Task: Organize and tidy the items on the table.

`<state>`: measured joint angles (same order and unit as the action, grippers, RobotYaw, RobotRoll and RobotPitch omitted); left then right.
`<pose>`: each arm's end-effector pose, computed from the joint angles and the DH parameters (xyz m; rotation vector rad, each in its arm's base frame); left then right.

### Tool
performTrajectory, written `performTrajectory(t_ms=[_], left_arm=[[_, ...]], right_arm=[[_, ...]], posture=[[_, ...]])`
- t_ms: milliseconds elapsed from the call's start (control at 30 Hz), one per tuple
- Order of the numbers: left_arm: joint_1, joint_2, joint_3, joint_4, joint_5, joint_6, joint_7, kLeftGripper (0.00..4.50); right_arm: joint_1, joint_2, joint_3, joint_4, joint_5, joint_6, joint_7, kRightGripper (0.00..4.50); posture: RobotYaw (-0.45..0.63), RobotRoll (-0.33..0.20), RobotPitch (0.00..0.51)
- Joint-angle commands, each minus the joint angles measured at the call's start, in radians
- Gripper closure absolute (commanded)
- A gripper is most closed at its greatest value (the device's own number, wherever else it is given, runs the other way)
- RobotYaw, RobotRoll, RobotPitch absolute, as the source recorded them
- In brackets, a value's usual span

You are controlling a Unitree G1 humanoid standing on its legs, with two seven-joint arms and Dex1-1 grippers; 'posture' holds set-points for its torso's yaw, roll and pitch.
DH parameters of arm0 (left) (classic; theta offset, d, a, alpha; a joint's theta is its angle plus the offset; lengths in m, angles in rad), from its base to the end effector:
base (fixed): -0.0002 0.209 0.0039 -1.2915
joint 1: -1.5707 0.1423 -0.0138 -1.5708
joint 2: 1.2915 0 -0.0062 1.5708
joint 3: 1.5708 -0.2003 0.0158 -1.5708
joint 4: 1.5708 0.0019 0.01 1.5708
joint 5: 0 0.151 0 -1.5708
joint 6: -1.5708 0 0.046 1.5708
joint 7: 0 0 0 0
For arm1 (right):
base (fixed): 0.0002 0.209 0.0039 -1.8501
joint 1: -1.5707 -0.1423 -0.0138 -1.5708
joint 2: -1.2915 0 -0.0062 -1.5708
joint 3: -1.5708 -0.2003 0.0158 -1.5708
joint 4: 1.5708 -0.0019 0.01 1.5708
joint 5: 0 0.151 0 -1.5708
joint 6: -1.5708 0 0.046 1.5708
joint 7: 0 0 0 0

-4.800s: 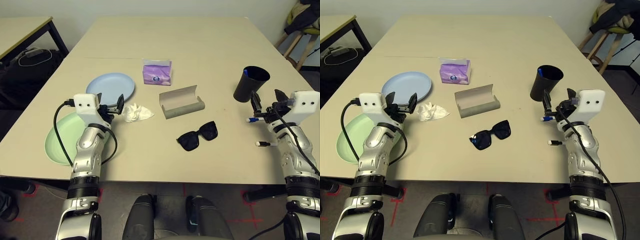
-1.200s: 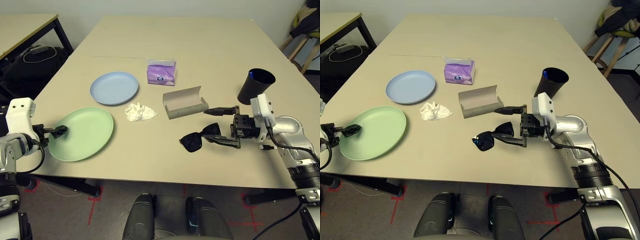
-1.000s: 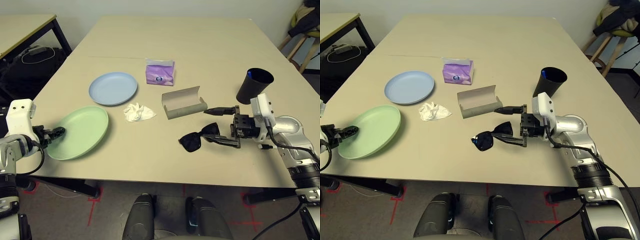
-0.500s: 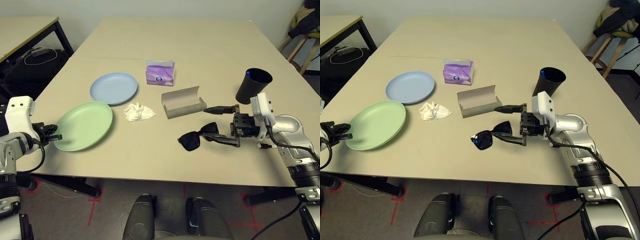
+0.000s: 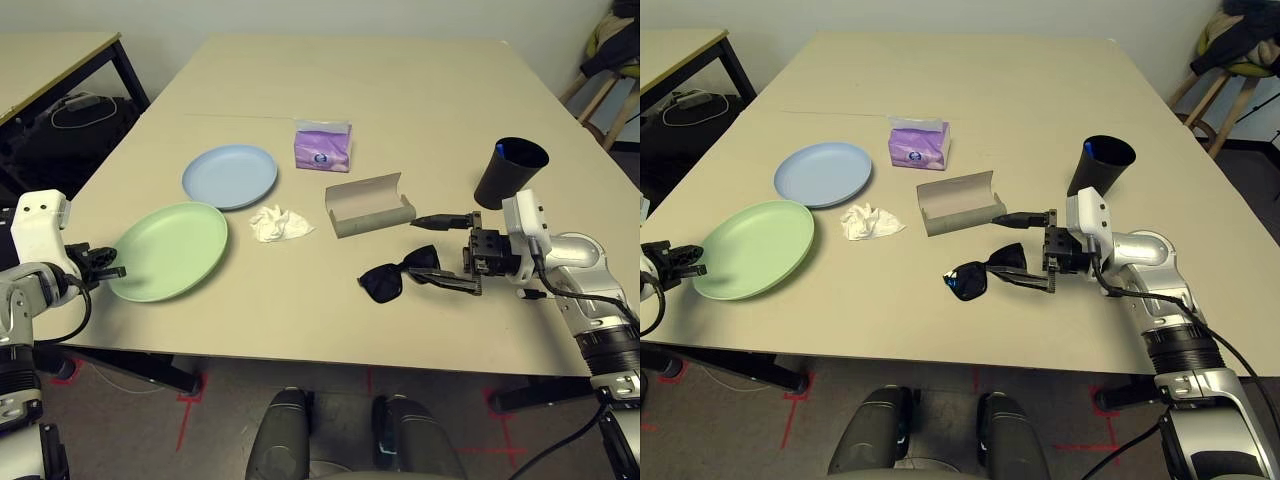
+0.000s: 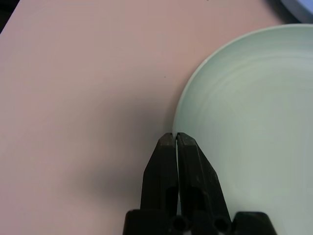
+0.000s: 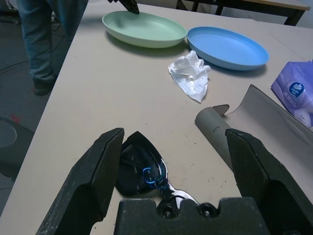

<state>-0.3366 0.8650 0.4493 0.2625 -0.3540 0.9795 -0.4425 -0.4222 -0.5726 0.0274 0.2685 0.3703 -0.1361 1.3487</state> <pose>0.2284 0.3900 0.1643 -0.0506 0.5698 0.1749 0.2960 -0.2542 0.1242 -0.3670 -0.1202 1.3243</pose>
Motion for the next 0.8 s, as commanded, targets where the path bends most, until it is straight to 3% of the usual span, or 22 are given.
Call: performTrajectory(t_ms=[33,467,800], left_arm=[[-0.015,0.003,0.016,-0.034,-0.018,0.046,0.003,4.46],[-0.002,0.001,0.099,-0.144,-0.067,0.204,0.015,4.46],[0.022,0.008,0.16,-0.139,-0.084,0.254,0.015,4.46]], right_arm=[[-0.004,-0.001,0.007,0.016,-0.01,-0.018,0.012,0.0],[-0.011,0.006,0.002,0.011,-0.001,-0.005,0.0,0.0],[-0.02,0.007,0.006,0.007,-0.004,0.002,-0.003,0.0]], posture=[[0.18,0.0,0.074],[0.18,0.0,0.076],[0.18,0.0,0.075]])
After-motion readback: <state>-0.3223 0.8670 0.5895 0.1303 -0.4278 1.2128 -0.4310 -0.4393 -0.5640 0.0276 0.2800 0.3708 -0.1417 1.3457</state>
